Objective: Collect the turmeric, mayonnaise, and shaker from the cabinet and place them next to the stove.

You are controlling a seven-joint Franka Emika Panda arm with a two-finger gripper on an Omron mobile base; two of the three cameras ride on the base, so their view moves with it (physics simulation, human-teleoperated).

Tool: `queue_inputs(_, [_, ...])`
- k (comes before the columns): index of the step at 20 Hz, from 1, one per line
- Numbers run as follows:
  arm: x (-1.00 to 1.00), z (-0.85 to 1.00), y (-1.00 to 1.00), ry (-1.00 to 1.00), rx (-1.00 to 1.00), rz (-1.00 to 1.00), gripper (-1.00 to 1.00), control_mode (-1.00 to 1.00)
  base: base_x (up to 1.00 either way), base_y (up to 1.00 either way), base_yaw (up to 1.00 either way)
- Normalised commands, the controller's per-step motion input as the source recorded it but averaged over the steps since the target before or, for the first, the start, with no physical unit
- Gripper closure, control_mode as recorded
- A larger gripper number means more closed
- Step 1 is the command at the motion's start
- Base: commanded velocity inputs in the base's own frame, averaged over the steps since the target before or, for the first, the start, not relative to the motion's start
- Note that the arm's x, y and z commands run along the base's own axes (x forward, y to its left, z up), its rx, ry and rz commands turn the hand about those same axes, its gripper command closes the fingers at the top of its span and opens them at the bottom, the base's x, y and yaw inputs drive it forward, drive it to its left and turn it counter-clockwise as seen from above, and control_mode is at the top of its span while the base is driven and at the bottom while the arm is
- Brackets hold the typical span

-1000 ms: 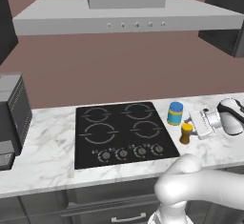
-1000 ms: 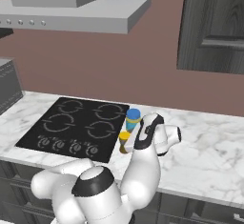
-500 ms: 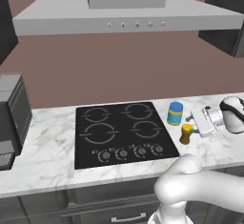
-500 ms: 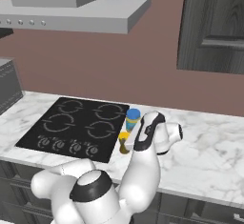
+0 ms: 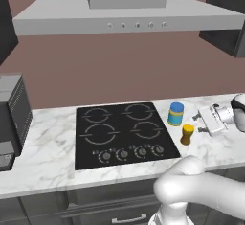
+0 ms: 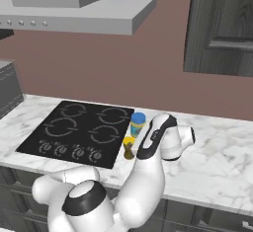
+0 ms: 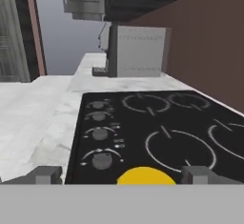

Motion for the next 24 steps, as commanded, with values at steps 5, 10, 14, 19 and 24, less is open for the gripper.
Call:
queue_inputs(5, [-0.53,0.39,0.06,0.00,0.00,-0.11,-1.00,-1.00,0.00,0.00,0.00])
queue_inputs(10, [-0.47,0.47,0.24,0.00,0.00,-0.15,-1.00,-1.00,0.00,0.00,0.00])
queue_inputs(14, [-0.40,0.37,0.42,0.00,0.00,-0.16,-1.00,-1.00,0.00,0.00,0.00])
queue_inputs(19, [-0.30,0.26,0.58,0.01,0.00,-0.18,-1.00,-1.00,0.00,0.00,0.00])
queue_inputs(24, [-0.25,0.14,0.73,0.06,-0.02,-0.19,-1.00,-1.00,0.00,0.00,0.00])
